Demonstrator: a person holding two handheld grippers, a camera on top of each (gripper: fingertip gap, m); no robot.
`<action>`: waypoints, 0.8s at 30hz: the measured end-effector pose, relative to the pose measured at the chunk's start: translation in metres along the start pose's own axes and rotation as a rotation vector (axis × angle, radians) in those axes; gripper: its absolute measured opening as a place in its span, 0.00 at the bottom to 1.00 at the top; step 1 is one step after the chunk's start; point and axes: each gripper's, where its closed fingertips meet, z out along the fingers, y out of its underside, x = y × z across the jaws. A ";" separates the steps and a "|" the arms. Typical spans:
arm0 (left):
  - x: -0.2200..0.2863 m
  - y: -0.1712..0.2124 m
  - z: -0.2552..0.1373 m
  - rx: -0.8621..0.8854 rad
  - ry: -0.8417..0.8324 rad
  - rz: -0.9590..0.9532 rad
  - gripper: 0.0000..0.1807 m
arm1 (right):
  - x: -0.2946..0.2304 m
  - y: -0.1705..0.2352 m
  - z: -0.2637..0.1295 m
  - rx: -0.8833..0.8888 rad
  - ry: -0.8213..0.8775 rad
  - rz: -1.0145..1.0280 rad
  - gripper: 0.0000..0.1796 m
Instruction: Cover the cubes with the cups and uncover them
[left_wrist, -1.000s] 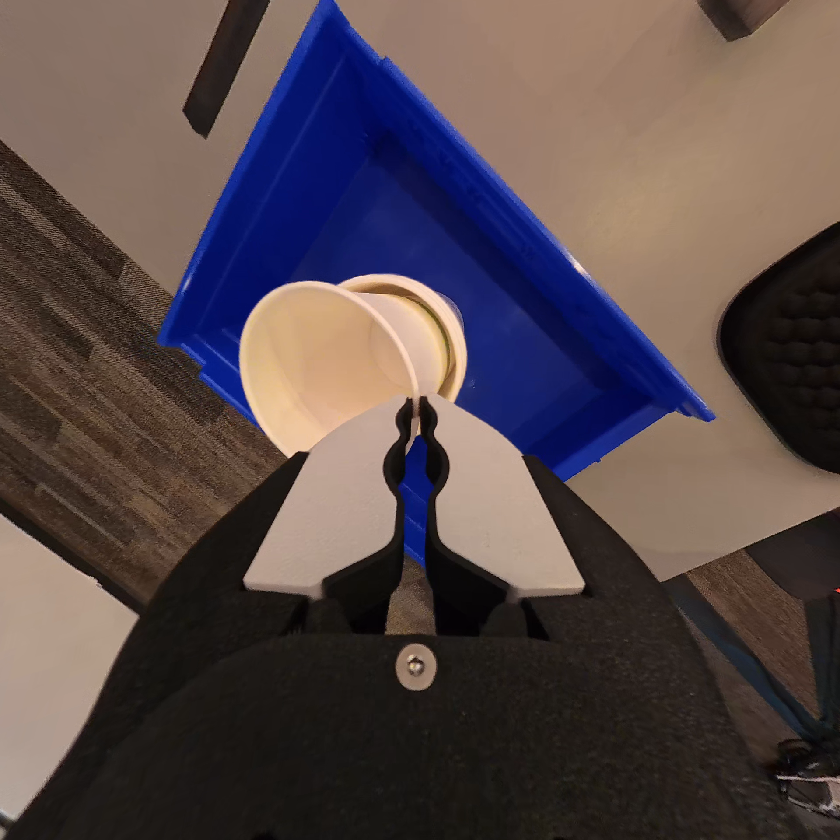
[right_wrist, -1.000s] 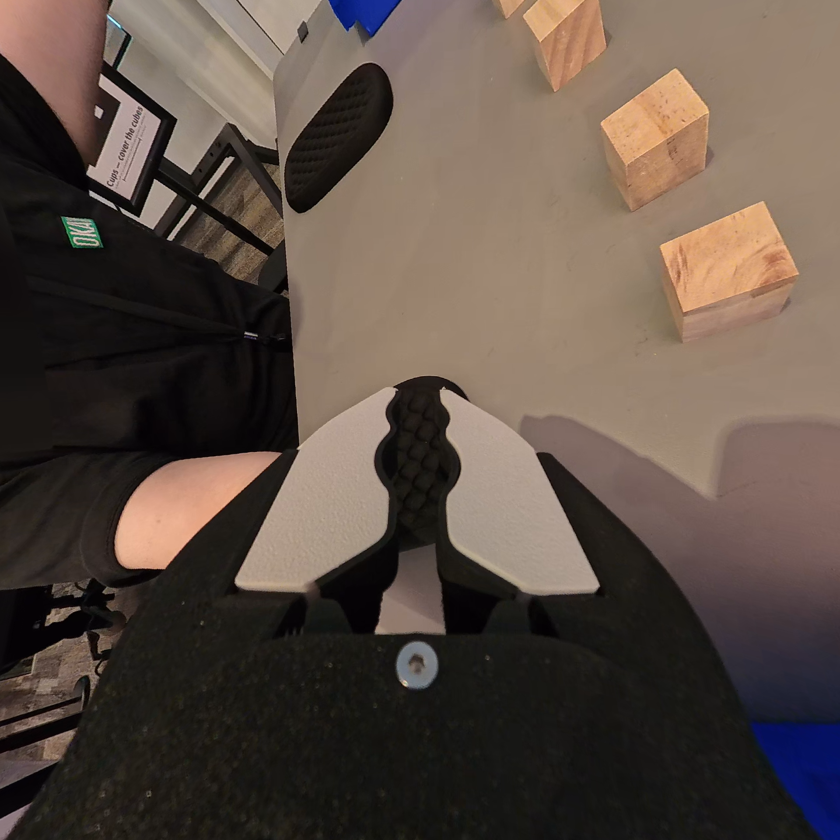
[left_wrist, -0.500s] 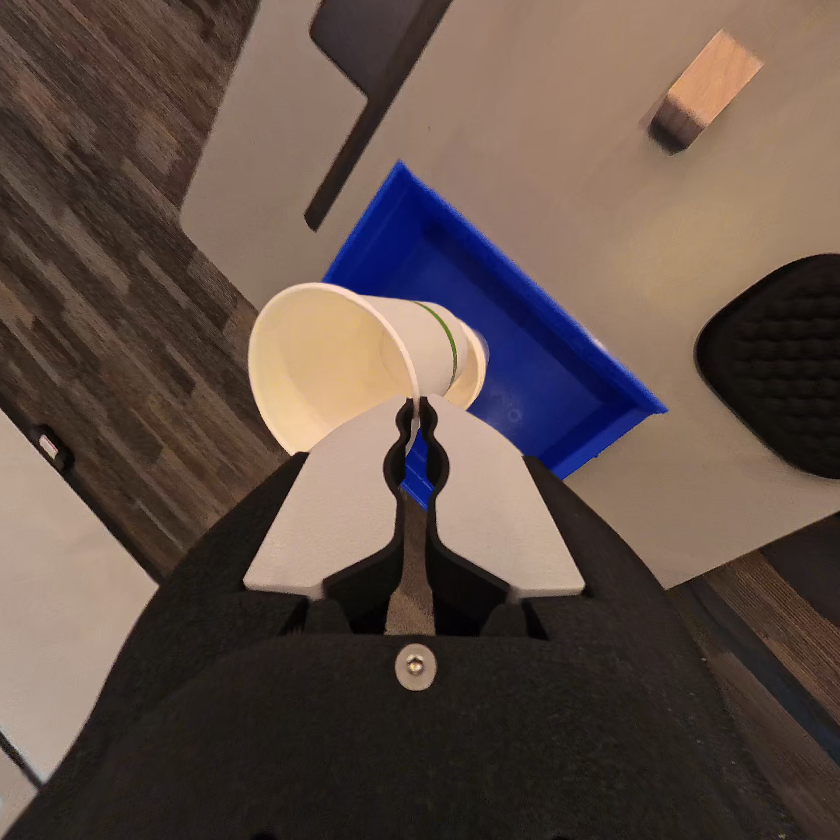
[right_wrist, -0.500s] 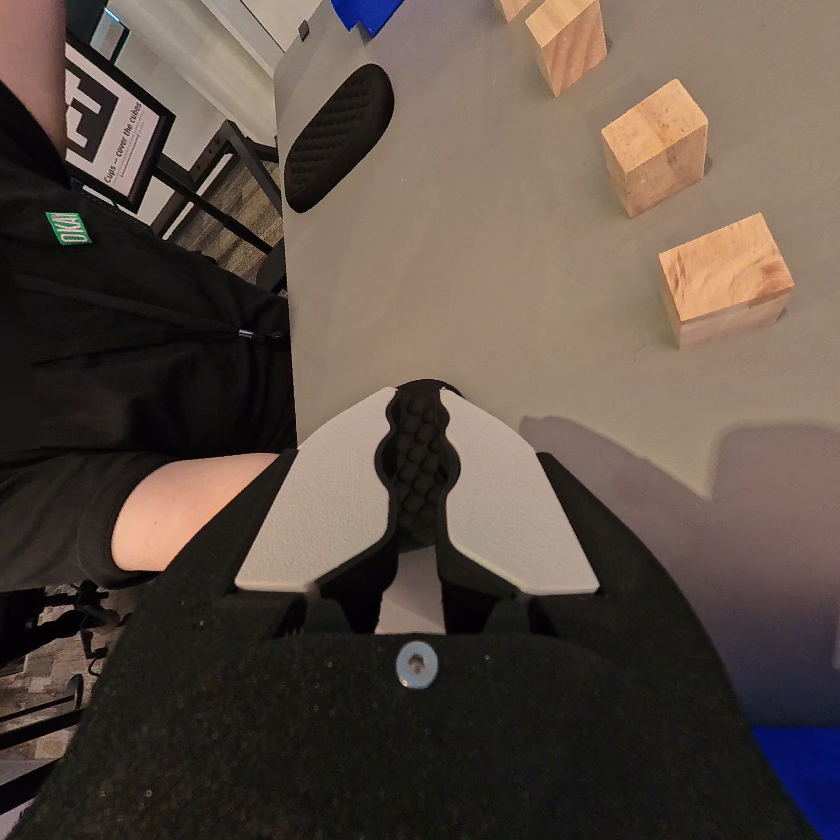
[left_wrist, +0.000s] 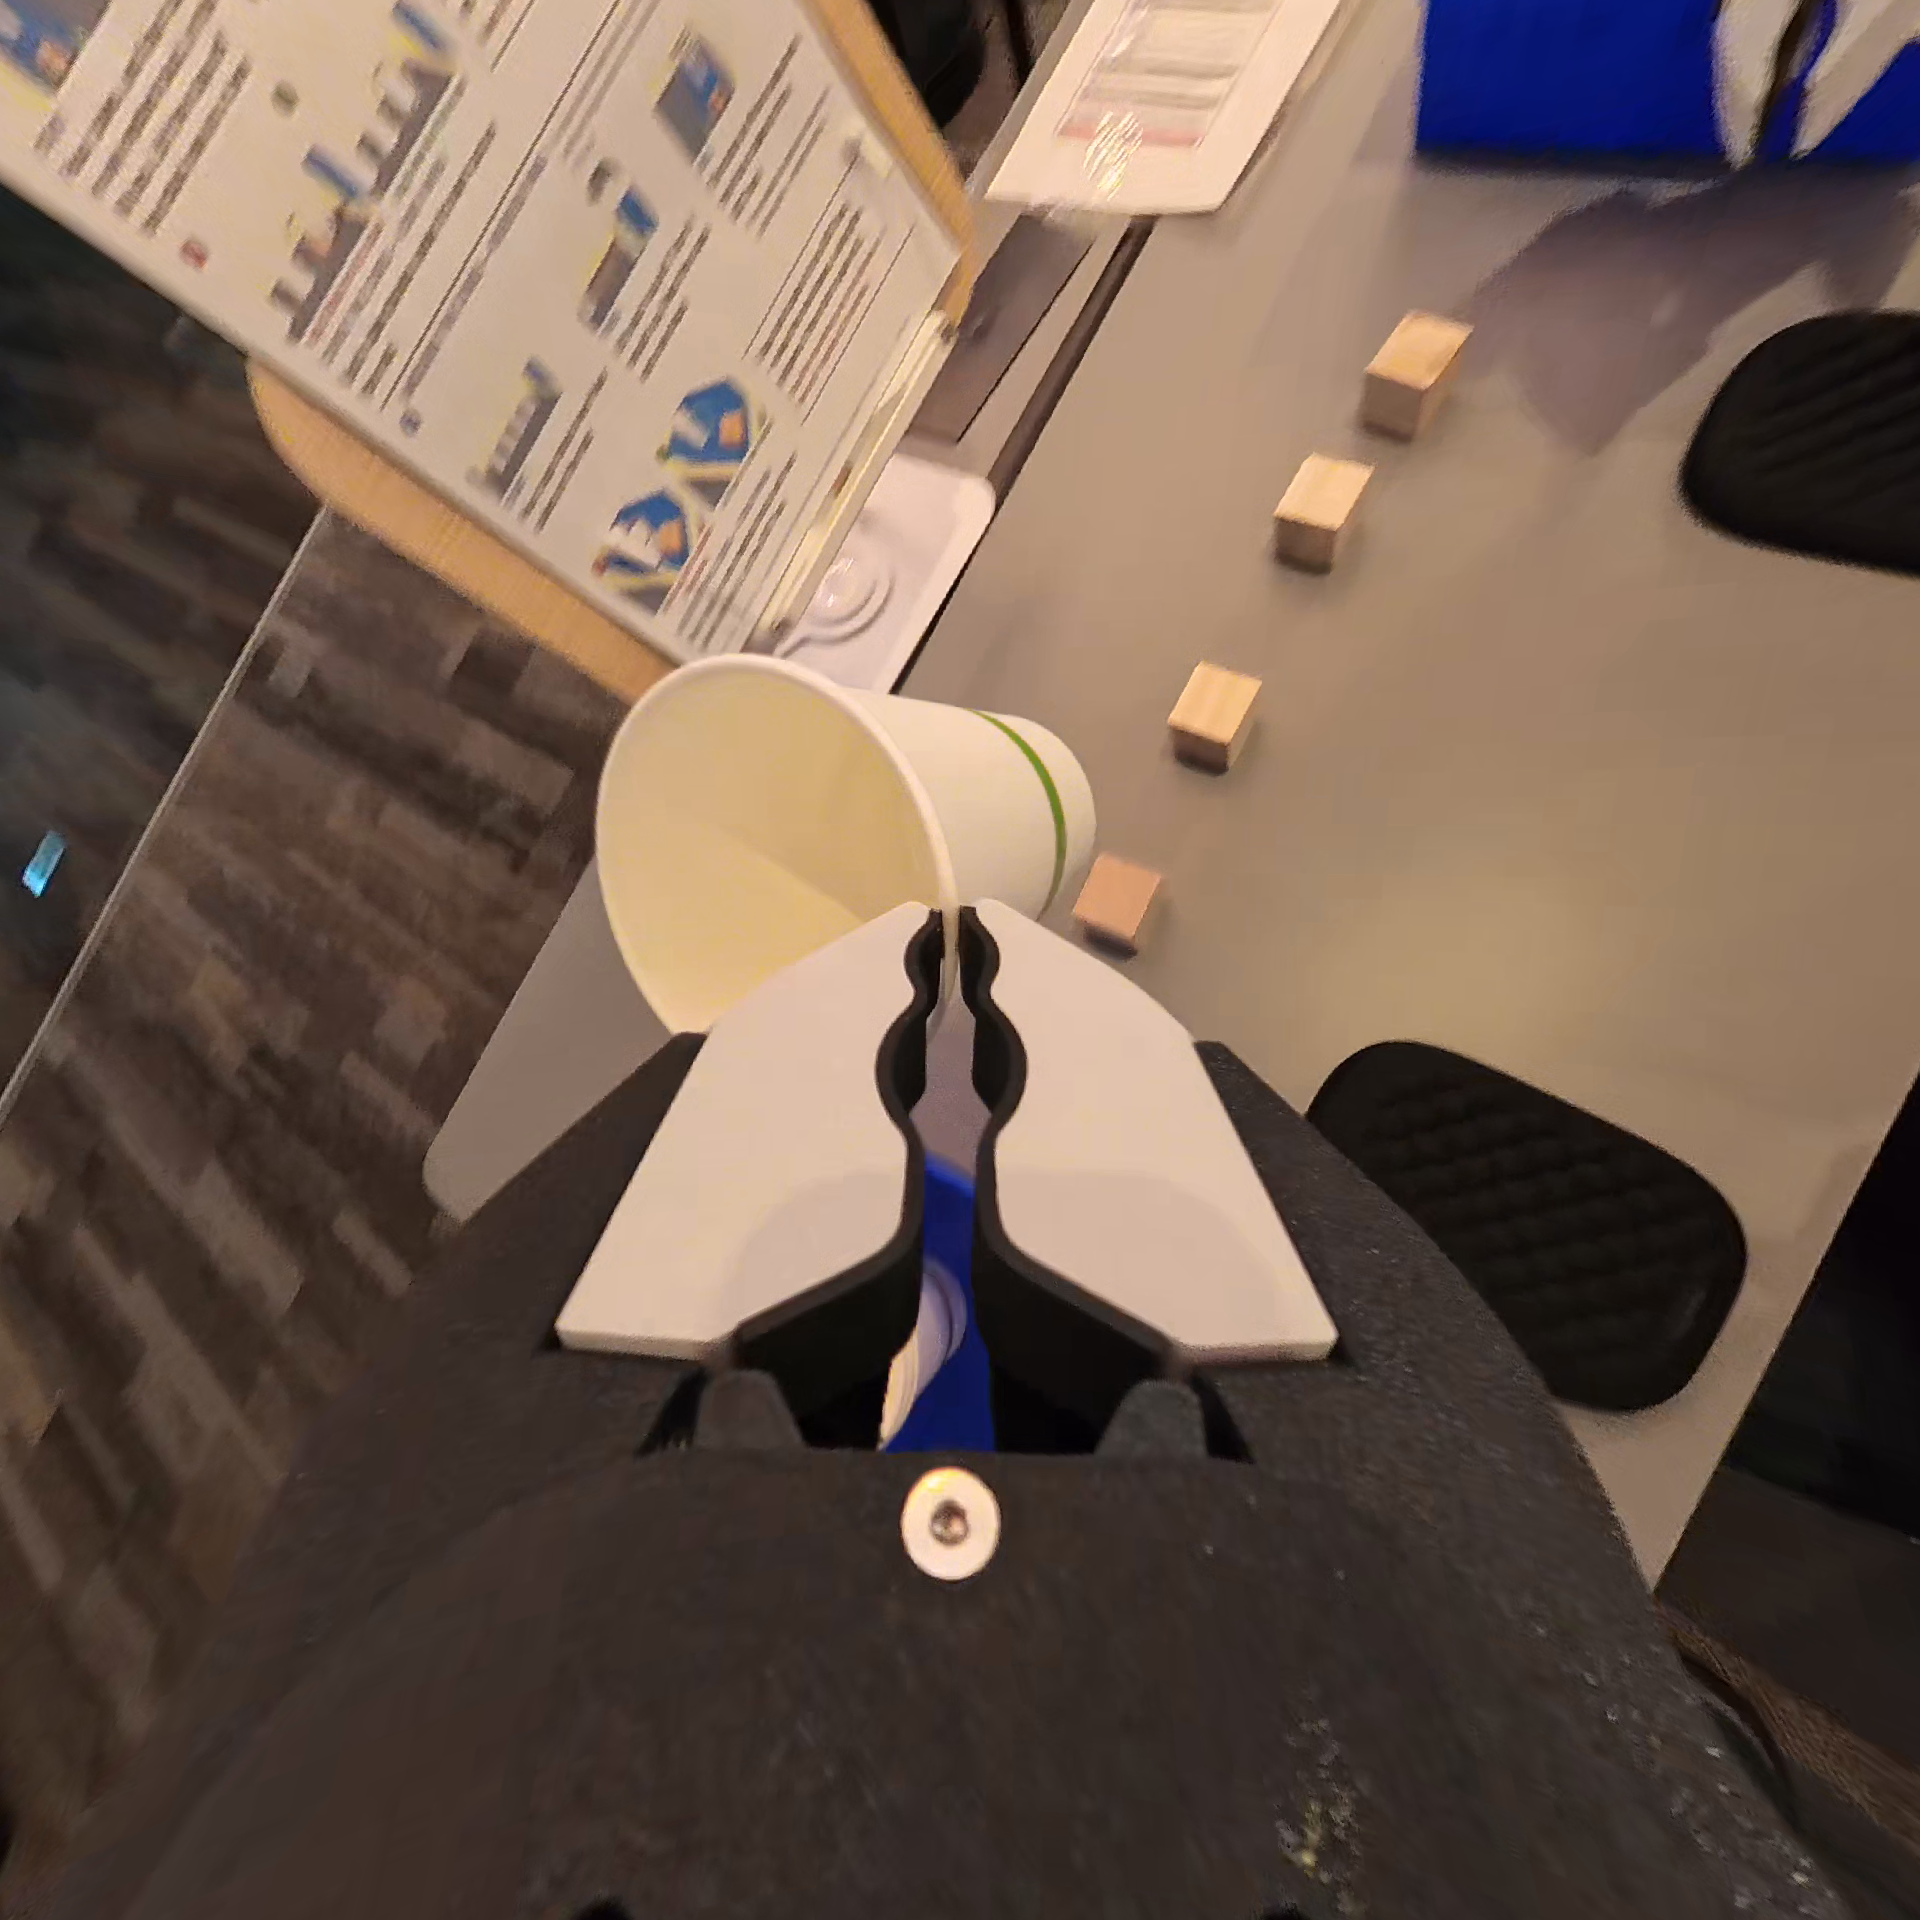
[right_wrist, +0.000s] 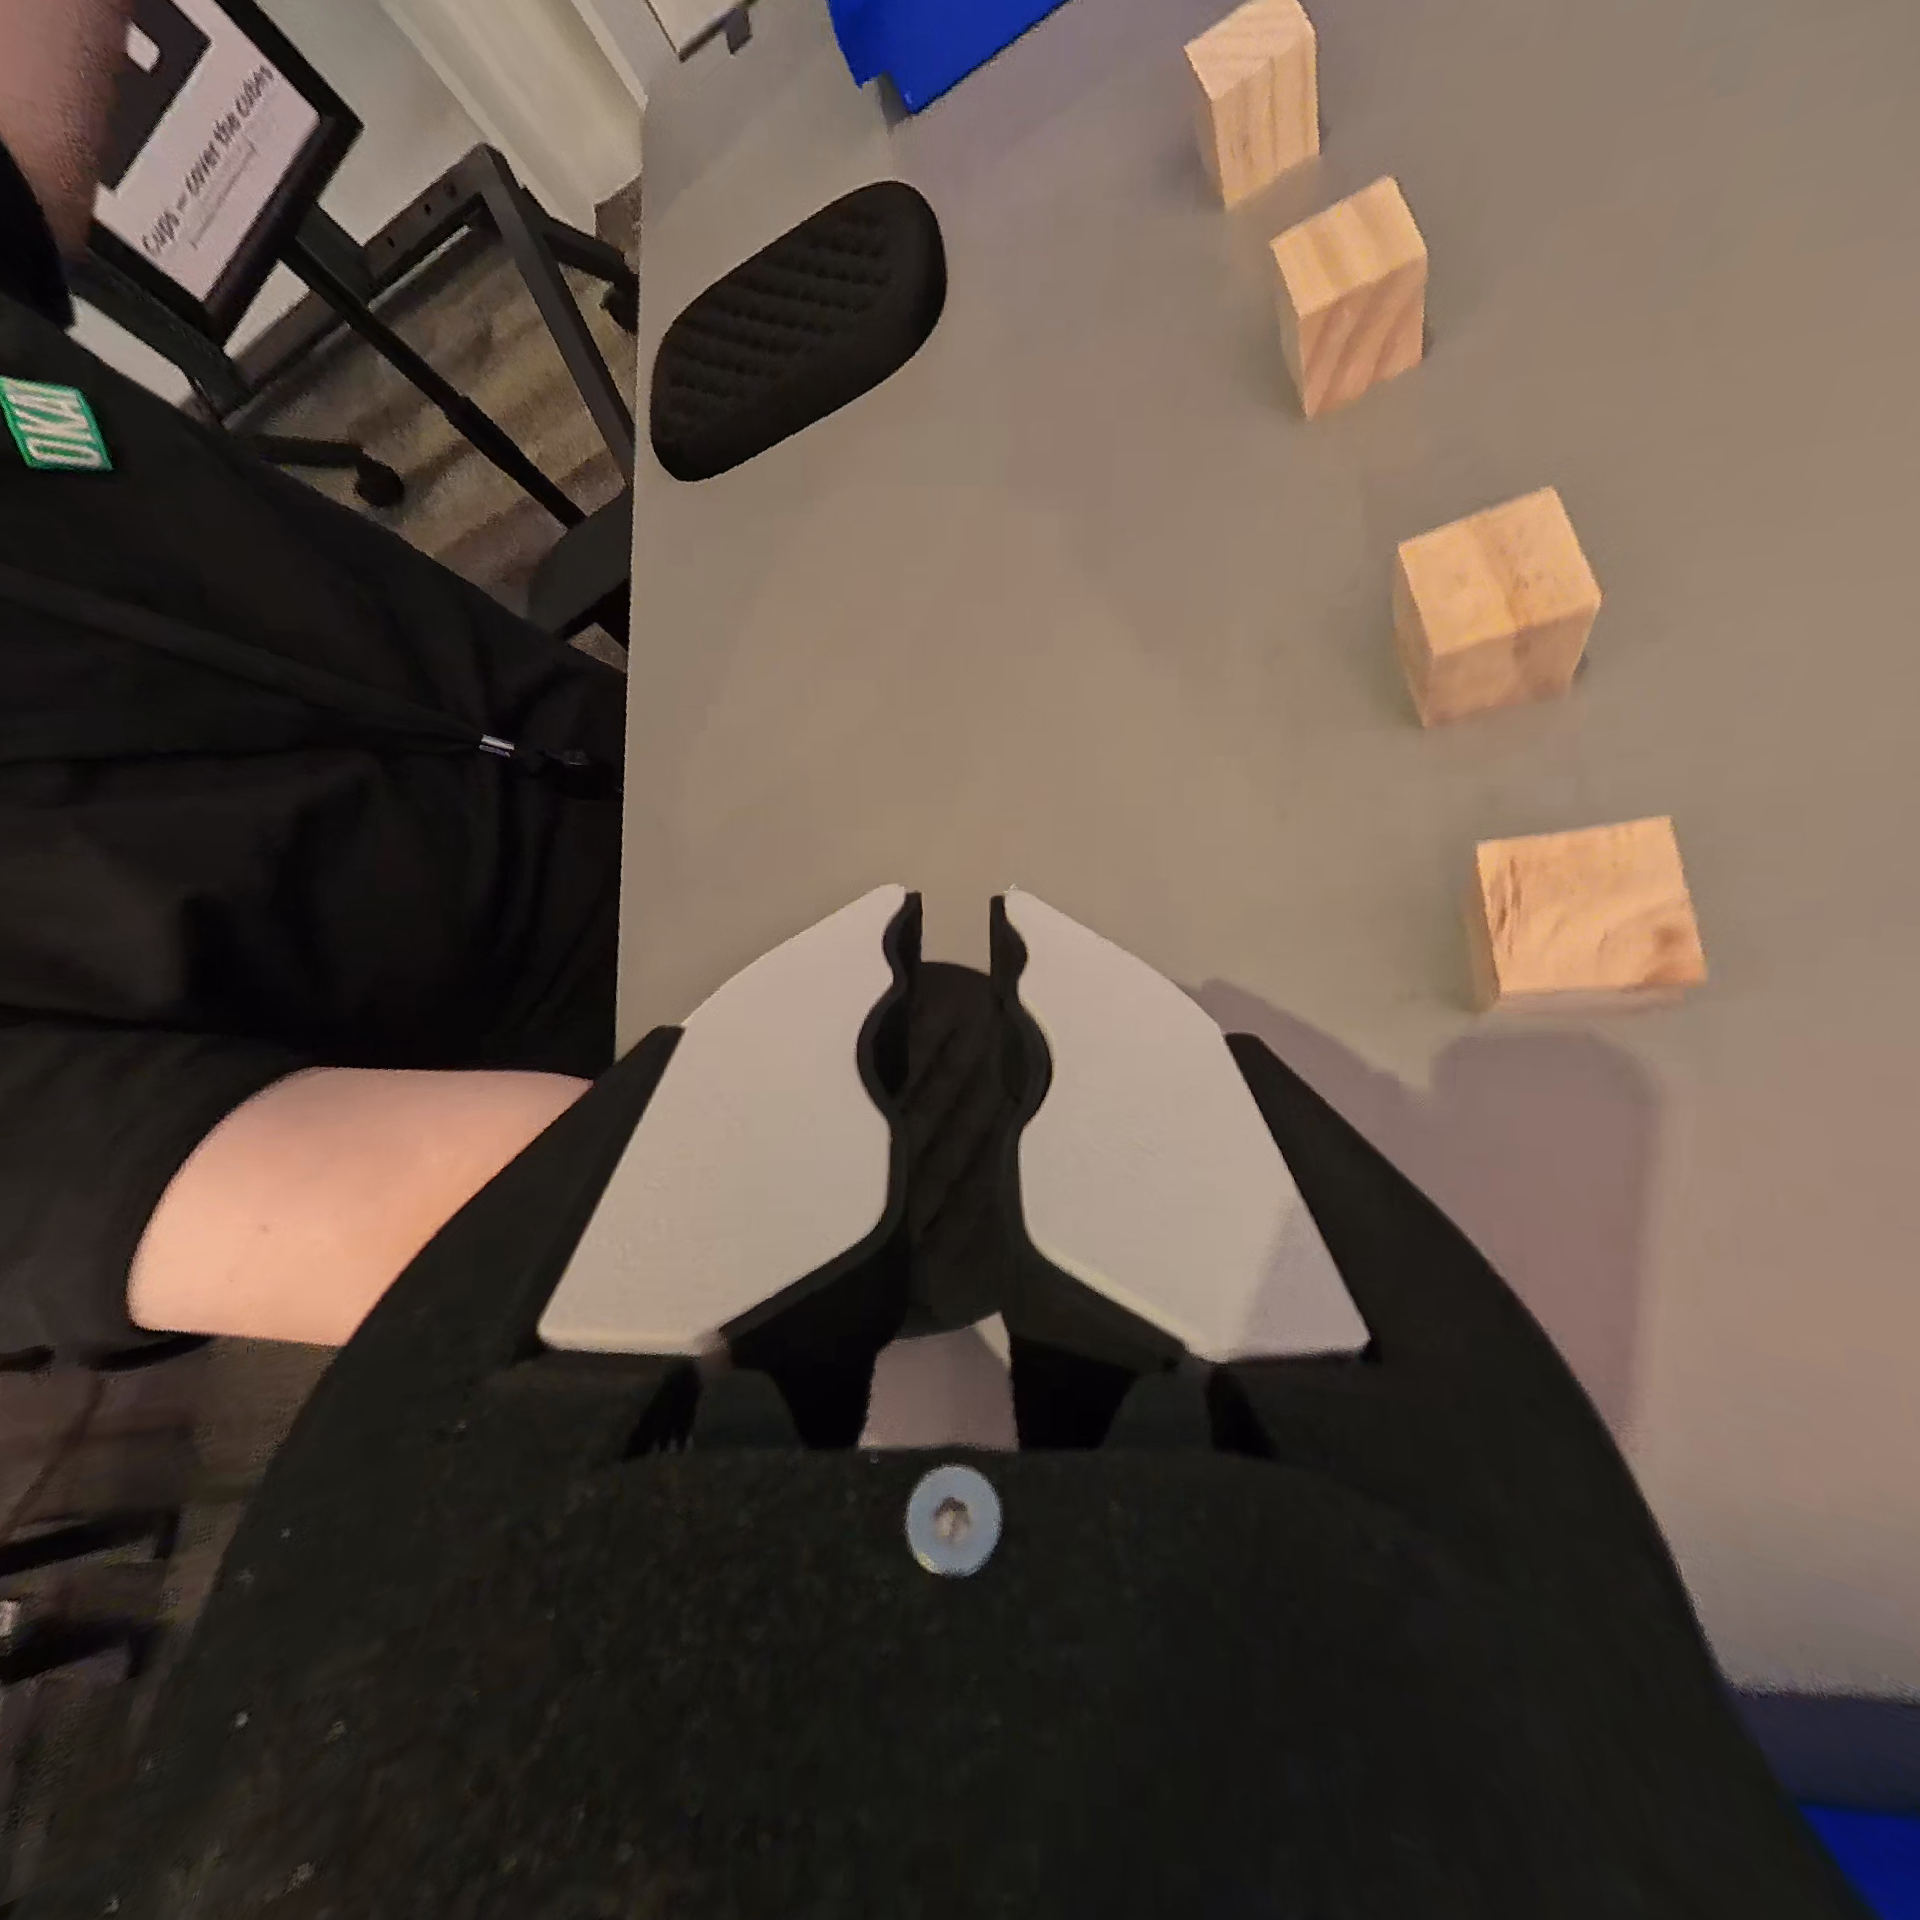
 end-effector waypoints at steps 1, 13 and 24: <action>0.008 -0.007 0.005 0.021 0.022 0.011 0.01 | -0.002 -0.006 0.002 -0.002 0.003 -0.033 0.07; 0.086 -0.045 0.079 -0.041 0.243 0.155 0.01 | -0.005 -0.148 0.060 0.210 0.148 -0.393 0.23; 0.118 -0.066 0.106 -0.034 0.293 0.217 0.01 | 0.000 -0.219 0.093 0.512 0.177 -0.326 0.48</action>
